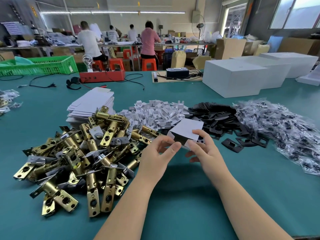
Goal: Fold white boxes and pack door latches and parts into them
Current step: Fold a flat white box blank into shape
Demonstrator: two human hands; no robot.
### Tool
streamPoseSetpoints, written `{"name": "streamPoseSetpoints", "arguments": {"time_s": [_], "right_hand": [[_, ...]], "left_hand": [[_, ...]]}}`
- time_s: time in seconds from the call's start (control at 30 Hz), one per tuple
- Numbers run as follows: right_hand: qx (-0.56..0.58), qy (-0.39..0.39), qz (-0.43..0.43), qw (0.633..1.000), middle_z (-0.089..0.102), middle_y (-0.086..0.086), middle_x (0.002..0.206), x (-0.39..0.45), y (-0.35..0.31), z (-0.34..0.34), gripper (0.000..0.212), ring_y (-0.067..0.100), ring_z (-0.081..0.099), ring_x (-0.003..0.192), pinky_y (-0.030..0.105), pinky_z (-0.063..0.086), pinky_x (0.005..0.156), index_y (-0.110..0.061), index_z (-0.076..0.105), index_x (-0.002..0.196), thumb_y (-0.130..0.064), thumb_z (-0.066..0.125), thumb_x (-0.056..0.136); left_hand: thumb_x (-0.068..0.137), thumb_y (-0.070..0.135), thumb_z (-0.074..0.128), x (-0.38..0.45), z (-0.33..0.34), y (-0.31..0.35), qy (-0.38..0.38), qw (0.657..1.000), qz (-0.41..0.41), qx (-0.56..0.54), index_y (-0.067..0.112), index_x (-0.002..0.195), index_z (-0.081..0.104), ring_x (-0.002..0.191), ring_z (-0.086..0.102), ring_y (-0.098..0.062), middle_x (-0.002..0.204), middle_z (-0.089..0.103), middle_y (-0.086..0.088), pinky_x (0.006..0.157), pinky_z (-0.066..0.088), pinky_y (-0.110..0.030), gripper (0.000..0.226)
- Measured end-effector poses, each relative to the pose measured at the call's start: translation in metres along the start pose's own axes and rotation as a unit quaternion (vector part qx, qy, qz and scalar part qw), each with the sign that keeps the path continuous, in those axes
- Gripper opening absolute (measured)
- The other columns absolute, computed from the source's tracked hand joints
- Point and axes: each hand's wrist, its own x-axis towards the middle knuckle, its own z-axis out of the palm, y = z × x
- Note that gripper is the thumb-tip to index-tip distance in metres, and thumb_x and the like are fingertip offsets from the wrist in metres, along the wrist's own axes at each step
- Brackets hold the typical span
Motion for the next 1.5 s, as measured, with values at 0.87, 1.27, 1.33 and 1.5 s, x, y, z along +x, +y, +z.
{"name": "streamPoseSetpoints", "arguments": {"time_s": [0.87, 1.27, 1.33, 1.5], "right_hand": [[-0.317, 0.266, 0.005, 0.910, 0.054, -0.003, 0.118, 0.006, -0.002, -0.024, 0.033, 0.022, 0.039, 0.118, 0.038, 0.032, 0.099, -0.027, 0.057, 0.122, -0.027, 0.058, 0.089], [-0.260, 0.060, 0.095, 0.959, 0.066, -0.028, 0.077, 0.008, 0.003, -0.022, 0.022, 0.006, 0.061, 0.078, 0.028, 0.047, 0.069, -0.045, 0.070, 0.074, -0.045, 0.055, 0.090], [-0.262, 0.080, 0.090, 0.958, 0.067, -0.022, 0.075, 0.008, 0.004, -0.023, 0.024, 0.008, 0.060, 0.074, 0.028, 0.045, 0.066, -0.040, 0.070, 0.073, -0.046, 0.054, 0.090], [-0.241, 0.065, 0.087, 0.964, 0.069, -0.007, 0.076, 0.008, 0.004, -0.020, 0.025, 0.009, 0.055, 0.066, 0.028, 0.043, 0.063, -0.034, 0.072, 0.074, -0.047, 0.057, 0.090]], "left_hand": [[0.103, 0.035, 0.043, 0.011, -0.003, -0.010, 0.102, 0.986, -0.119, -0.052, 0.046, 0.131, 0.054, 0.104, 0.062, 0.003, 0.115, 0.067, 0.022, 0.086, 0.056, -0.029, 0.032], [0.103, 0.021, 0.038, 0.014, -0.007, -0.002, 0.004, 0.974, -0.213, -0.077, 0.052, 0.107, 0.059, 0.085, 0.054, -0.016, 0.109, 0.060, 0.000, 0.051, 0.050, -0.025, 0.038], [0.102, 0.016, 0.035, 0.014, -0.004, -0.003, -0.015, 0.973, -0.212, -0.086, 0.044, 0.122, 0.054, 0.087, 0.056, -0.018, 0.111, 0.060, 0.001, 0.054, 0.055, -0.028, 0.040], [0.097, 0.037, 0.054, 0.011, -0.005, -0.005, 0.058, 0.977, -0.194, -0.060, 0.030, 0.097, 0.072, 0.087, 0.064, -0.022, 0.098, 0.066, -0.008, 0.052, 0.056, -0.030, 0.020]]}}
